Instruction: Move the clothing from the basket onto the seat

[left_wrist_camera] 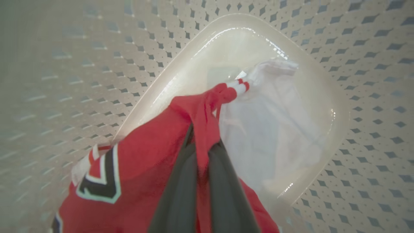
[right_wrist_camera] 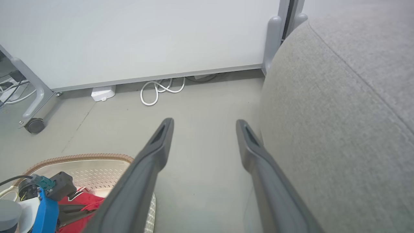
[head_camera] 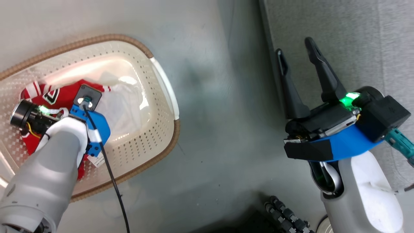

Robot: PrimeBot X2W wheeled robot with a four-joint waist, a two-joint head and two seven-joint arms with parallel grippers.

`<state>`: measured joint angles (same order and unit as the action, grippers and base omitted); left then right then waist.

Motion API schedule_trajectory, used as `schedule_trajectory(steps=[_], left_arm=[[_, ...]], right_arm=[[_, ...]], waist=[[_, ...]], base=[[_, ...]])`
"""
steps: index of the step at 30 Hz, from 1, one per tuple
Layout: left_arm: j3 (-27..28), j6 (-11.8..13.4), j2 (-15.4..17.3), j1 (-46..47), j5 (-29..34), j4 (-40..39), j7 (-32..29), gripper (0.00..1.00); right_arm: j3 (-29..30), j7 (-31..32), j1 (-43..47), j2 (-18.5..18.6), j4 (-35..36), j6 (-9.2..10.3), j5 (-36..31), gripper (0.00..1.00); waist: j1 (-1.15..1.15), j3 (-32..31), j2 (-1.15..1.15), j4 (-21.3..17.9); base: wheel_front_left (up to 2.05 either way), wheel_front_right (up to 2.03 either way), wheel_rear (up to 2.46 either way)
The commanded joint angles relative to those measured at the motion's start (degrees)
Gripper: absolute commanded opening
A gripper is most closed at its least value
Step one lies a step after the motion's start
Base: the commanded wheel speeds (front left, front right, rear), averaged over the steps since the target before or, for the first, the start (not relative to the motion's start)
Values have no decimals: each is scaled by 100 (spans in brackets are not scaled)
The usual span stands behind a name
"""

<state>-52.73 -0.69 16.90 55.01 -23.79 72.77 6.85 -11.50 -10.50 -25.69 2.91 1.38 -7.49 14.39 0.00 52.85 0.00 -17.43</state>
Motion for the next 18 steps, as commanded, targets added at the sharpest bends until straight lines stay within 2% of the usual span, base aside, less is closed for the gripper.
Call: schedule_trajectory(steps=[1, 18], left_arm=[[10, 29, -21, -97, -35, 7, 105, 0], [150, -263, -670, -1167, -447, -279, 805, 0]], right_arm=[[7, -62, -78, -2, -105, 0, 3, 100], [17, 382, 411, 1, -850, -1, -292, 100]], waist=[[0, -290, 0, 8], [0, -2908, 0, 746]], base=[[0, 0, 0], [0, 0, 0]])
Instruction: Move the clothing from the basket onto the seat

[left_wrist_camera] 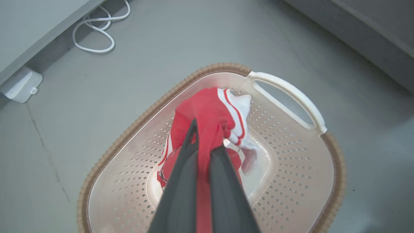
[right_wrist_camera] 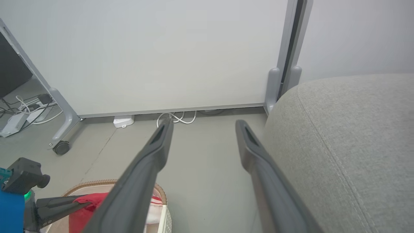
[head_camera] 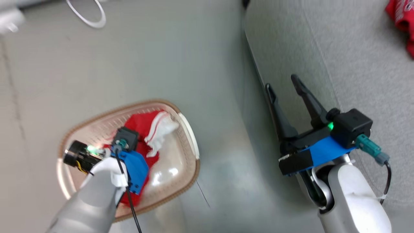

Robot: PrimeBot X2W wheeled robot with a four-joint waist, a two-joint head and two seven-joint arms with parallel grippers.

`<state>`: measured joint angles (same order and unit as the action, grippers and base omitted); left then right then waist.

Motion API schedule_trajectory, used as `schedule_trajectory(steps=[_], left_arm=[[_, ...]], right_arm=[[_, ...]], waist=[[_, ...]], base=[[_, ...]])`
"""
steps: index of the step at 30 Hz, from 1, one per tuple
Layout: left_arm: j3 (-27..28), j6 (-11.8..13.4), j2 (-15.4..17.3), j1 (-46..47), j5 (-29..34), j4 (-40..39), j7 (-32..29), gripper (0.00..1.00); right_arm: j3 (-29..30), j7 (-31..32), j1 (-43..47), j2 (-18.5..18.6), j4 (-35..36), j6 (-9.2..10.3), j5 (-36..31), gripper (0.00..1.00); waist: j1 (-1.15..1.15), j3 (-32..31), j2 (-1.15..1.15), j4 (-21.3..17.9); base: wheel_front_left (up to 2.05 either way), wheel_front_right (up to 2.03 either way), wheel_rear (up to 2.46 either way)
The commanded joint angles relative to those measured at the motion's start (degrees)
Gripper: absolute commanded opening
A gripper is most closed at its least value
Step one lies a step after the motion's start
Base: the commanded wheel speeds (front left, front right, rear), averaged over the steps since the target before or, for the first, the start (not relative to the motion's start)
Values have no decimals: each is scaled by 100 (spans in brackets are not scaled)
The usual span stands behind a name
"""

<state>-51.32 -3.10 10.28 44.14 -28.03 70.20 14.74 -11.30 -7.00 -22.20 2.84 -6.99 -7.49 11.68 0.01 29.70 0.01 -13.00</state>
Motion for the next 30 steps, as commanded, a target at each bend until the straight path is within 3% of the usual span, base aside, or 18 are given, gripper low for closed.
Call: schedule_trajectory(steps=[1, 13, 22, 30], left_arm=[[1, -40, -51, -133, -23, -91, 34, 0], [296, -165, -261, -497, 58, -1605, 53, 0], [310, -237, -424, -195, 118, -2024, 53, 0], [334, -346, -614, 145, -226, -2183, -190, 0]], right_arm=[[1, 45, 99, 7, -39, -1, -26, 100], [-51, 498, 793, 9, -183, -1, 38, 100], [-101, 618, 1016, 8, -271, -1, 146, 100], [-198, 639, 1142, 8, -404, -1, 251, 100]], waist=[[-1, -743, -1, 355], [-1, -2158, -1, 882], [-1, -2597, -1, 982], [-1, -2869, -1, 1009]], base=[[0, 0, 0], [0, 0, 0], [0, 0, 0], [0, 0, 0]])
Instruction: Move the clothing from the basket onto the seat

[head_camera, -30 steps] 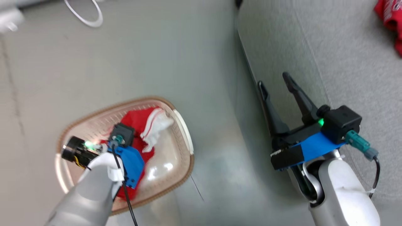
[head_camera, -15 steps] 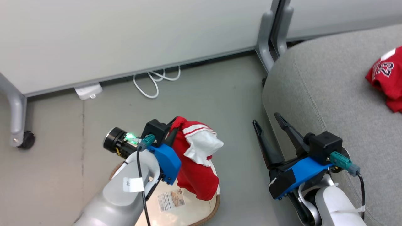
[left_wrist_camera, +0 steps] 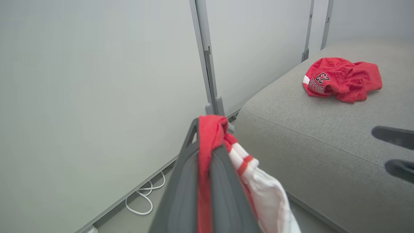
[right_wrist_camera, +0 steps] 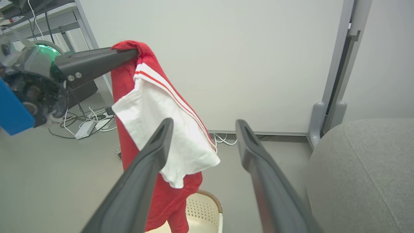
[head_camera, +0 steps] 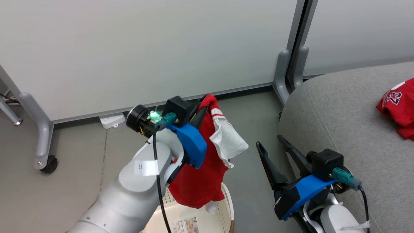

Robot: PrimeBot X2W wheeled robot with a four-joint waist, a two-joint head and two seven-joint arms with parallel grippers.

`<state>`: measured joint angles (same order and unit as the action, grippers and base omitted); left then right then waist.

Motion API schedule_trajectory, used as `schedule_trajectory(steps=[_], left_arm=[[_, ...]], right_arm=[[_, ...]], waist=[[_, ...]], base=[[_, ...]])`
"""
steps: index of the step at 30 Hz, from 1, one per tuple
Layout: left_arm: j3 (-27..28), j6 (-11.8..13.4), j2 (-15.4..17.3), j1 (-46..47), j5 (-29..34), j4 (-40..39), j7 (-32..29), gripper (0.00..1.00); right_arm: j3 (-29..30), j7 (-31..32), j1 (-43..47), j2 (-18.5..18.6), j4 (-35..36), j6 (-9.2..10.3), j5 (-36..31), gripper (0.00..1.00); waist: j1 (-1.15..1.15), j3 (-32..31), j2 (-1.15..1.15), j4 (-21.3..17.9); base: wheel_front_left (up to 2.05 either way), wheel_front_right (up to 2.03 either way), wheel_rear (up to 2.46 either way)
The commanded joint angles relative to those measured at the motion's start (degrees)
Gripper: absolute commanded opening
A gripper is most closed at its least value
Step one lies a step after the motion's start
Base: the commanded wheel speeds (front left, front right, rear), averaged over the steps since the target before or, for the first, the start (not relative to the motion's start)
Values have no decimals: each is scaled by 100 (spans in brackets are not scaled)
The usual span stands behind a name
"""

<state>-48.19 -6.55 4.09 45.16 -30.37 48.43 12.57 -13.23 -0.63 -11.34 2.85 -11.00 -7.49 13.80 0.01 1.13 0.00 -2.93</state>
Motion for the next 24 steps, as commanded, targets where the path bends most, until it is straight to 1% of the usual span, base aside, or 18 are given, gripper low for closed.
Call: schedule_trajectory(steps=[1, 5, 11, 20, 24], left_arm=[[13, -13, -15, 85, -38, -26, -23, 0], [44, -44, -48, 201, -229, -86, -181, 0], [-44, -49, -80, 311, -344, -121, -337, 0], [-122, -39, -101, 217, -479, -129, -434, 0], [-161, -45, -110, 189, -549, -171, -446, 0]], right_arm=[[-13, 8, 63, 7, -11, -1, 48, 100], [-61, 13, 116, 7, -63, -1, 68, 100], [-130, -12, 148, 7, -163, -1, 109, 100], [-174, -21, 131, 7, -207, -1, 84, 100], [-288, -15, 30, 8, -252, -1, 88, 100]], waist=[[-1, -34, 0, 2], [-1, -126, 0, -18], [-1, -207, 0, -49], [-1, -148, 0, -82], [-1, -111, 0, -88]], base=[[0, 0, 0], [0, 0, 0], [0, 0, 0], [0, 0, 0], [0, 0, 0]])
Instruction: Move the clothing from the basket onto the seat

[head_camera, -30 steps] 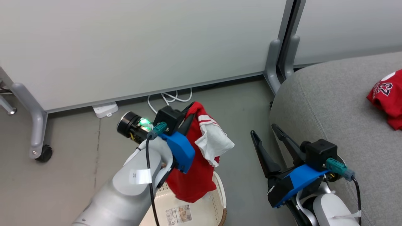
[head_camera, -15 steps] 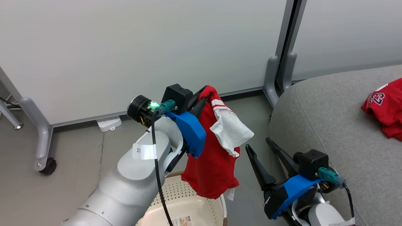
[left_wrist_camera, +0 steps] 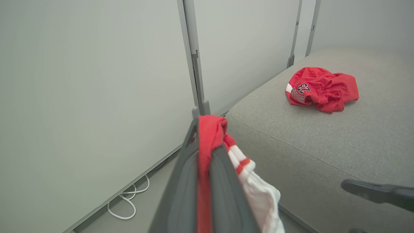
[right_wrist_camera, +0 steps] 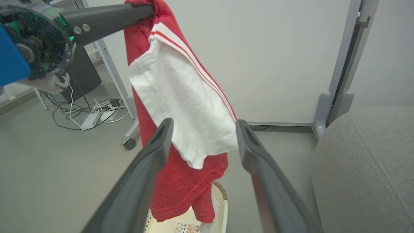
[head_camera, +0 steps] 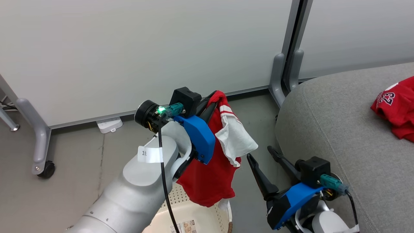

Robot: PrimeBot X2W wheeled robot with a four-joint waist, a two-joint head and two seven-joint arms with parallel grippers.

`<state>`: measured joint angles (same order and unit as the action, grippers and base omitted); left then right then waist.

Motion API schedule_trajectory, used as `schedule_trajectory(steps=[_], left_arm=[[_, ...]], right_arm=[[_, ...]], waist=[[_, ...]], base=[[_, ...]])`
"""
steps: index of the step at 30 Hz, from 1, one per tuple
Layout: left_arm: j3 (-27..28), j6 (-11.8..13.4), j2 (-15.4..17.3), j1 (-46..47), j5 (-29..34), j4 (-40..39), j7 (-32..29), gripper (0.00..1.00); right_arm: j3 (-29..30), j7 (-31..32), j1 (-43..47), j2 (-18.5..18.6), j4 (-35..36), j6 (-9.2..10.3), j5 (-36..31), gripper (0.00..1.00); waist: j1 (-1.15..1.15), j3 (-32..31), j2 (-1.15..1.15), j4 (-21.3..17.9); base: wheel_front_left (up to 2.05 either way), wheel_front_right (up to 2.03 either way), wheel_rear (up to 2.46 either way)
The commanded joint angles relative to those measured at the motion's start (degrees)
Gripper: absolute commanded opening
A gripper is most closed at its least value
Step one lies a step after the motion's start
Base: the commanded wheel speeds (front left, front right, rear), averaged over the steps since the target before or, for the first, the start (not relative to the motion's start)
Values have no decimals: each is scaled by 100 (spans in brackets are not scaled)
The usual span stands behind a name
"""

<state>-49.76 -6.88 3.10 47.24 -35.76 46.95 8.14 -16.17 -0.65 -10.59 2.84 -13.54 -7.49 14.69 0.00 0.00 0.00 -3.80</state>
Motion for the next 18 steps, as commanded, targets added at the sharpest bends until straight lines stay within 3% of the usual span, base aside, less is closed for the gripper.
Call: schedule_trajectory(steps=[1, 8, 18], left_arm=[[-7, -13, -12, -27, -38, -38, -8, 0], [-111, 27, -18, 35, -140, -182, -34, 0], [-239, 22, -18, -102, -679, -563, -241, 0]], right_arm=[[-47, -24, -99, 9, -19, -1, 16, 100], [-542, -164, -617, 9, -422, -1, 172, 100], [-986, -481, -1554, 11, -1627, -1, 60, 100]], waist=[[0, 11, 0, -4], [0, 80, 0, -5], [0, 108, 0, 102]], base=[[0, 0, 0], [0, 0, 0], [0, 0, 0]])
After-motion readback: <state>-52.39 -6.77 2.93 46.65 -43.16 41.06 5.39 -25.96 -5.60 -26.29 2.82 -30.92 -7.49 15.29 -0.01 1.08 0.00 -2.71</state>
